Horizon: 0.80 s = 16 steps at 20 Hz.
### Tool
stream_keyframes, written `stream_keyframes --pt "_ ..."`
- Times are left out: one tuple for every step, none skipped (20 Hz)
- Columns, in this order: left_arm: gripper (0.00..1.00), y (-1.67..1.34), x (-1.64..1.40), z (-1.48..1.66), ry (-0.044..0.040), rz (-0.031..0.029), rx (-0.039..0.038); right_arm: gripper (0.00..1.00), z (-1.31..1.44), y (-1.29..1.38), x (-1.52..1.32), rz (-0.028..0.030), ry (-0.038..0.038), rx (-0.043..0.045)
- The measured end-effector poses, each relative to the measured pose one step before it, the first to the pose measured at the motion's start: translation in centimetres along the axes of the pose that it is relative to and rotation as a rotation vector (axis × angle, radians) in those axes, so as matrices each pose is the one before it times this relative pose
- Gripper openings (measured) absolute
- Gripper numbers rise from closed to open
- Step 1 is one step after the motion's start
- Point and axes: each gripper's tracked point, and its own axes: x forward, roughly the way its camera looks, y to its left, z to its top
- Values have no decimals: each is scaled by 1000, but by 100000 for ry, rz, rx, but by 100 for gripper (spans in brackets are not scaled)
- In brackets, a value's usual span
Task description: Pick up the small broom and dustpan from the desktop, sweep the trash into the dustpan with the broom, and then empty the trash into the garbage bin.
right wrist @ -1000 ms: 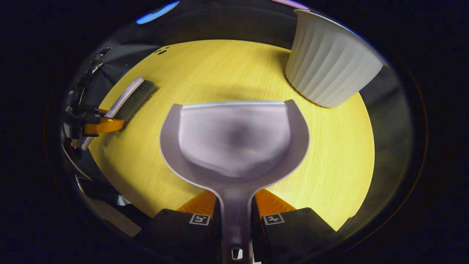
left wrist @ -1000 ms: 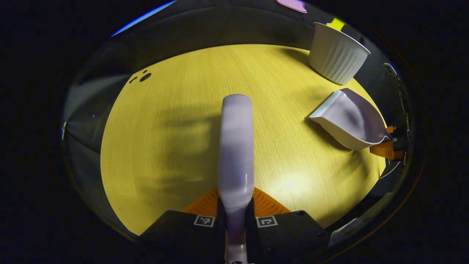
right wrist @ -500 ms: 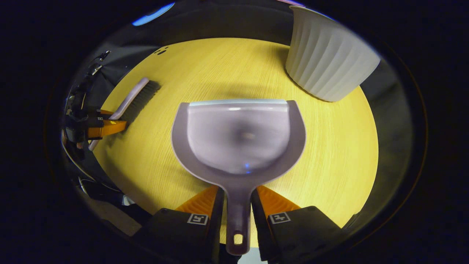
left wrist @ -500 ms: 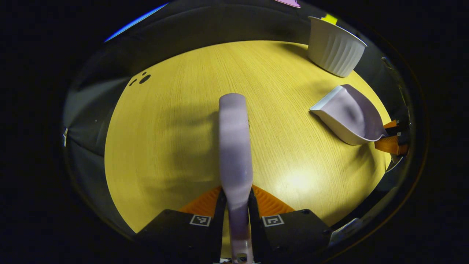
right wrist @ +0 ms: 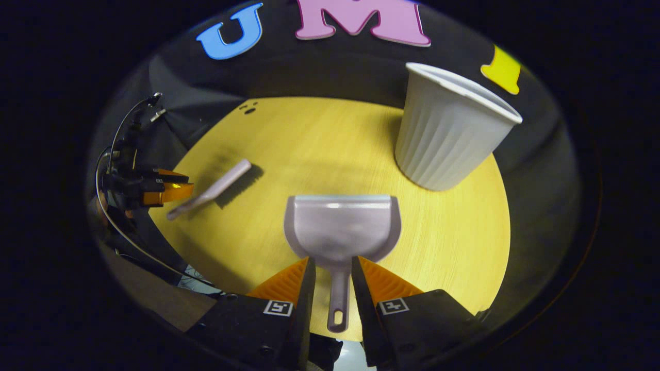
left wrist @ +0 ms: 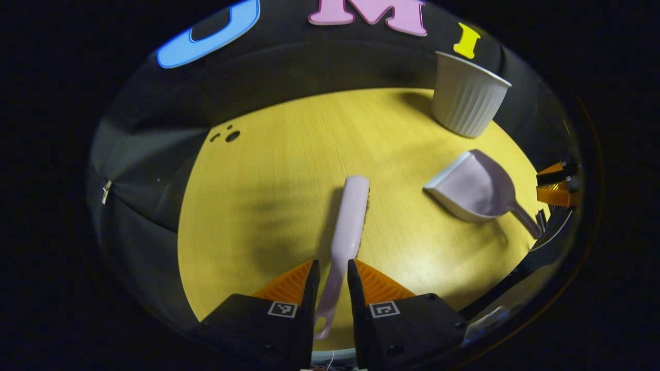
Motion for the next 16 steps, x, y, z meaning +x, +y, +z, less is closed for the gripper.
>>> stream_keyframes --pt "31 -104 -1235 2061 -6691 -336 -106 46 1790 199 -709 -232 -5475 -650" --pt "36 8 -1113 2307 -6803 -221 -30 45 2168 281 -817 -47 -6307 -324" --pt "36 -176 -1269 2397 -7165 -307 56 45 2104 251 -749 -269 -5850 -351" --pt "36 -282 -929 2639 -7142 -80 114 45 2176 121 -678 -498 -5847 -578" --pt "41 -189 -912 2209 -6837 -43 278 45 1873 -210 -636 -886 -5636 -1058" --pt "36 -155 -777 2326 -6310 -200 211 45 2066 -178 -436 -768 -5855 -1429" --pt "36 -285 -608 2182 -6125 -433 -100 45 2122 -236 -996 -1155 -7995 -1873" --pt "31 -357 -574 2062 -5764 -732 -509 45 2349 -151 -466 -568 -8563 -2197" --pt "36 -487 -521 1814 -5478 -1255 -875 45 1502 70 -521 -1123 -5992 -2276" --pt "31 -415 -512 1654 -5096 -1160 -1128 44 1119 127 -193 -247 -3815 -850" --pt "35 -335 -545 1074 -4355 -520 -664 44 289 376 -603 657 -2428 407" --pt "36 -225 -573 703 -2309 38 -454 44 30 269 -222 481 -364 831" --pt "35 -134 -388 -5 -653 149 -203 44 -44 76 19 957 199 460" --pt "36 14 -378 -12 334 277 -291 42 91 311 83 713 -416 50" --pt "36 -67 0 -160 261 -12 -854 40 347 838 244 517 -148 85" --pt "36 -32 -84 -62 225 -137 -1149 40 406 564 424 302 -635 392"
